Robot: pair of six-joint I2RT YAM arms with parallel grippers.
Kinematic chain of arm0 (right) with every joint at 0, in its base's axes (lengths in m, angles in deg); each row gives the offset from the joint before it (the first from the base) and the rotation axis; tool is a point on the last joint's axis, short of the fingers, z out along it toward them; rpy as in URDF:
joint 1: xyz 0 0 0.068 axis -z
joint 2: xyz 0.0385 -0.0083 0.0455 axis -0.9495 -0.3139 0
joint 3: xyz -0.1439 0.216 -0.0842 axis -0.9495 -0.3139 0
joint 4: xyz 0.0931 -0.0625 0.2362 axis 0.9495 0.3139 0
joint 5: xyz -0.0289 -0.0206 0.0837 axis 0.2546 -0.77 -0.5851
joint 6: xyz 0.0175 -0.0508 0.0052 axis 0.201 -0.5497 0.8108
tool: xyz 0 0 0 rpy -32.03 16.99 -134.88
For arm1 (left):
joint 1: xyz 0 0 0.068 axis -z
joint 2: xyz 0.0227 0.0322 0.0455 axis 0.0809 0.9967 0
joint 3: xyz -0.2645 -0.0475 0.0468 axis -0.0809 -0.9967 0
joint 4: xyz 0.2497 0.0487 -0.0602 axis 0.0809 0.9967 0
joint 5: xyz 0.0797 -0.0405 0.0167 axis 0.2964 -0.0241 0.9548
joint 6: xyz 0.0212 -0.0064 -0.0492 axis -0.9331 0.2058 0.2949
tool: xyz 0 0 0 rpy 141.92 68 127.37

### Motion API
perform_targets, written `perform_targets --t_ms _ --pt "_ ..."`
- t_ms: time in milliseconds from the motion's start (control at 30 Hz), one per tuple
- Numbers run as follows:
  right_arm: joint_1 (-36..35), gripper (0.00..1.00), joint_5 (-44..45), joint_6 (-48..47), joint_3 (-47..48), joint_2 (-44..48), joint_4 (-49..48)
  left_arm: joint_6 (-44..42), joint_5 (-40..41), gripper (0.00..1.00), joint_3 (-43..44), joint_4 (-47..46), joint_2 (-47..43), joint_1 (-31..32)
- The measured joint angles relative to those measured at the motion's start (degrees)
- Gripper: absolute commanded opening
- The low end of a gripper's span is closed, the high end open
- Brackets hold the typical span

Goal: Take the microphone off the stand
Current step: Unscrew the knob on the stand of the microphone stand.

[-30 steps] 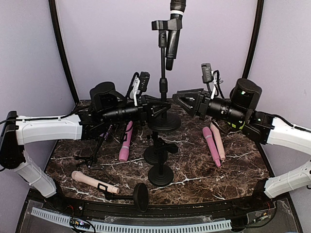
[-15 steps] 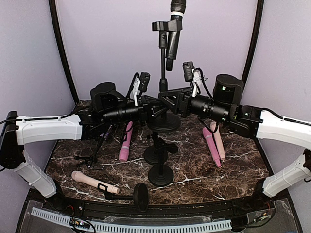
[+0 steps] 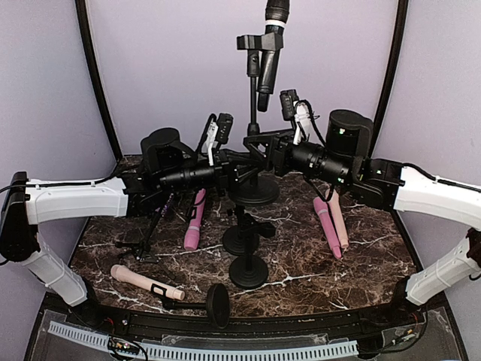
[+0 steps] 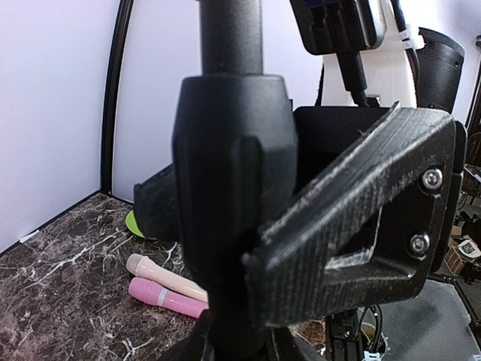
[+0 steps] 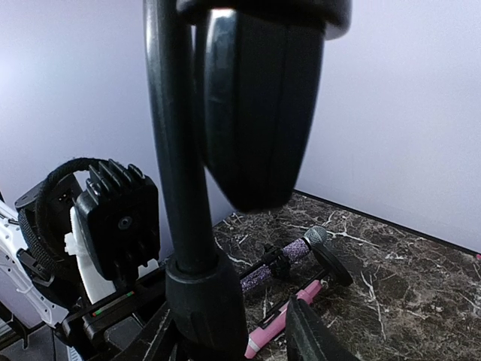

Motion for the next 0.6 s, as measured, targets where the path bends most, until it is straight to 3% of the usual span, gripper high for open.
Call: perform_targets --t_ms 367,600 --pt "0.0 0.23 -0.7 -1.6 -0.6 0.3 -1.0 0.6 -0.3 0.00 -0.8 0.0 0.5 0.0" --pt "1.2 0.18 -7.7 -3.1 -4.9 3.7 -3.0 0.8 -3.7 0.00 -1.4 -0.3 0.5 0.2"
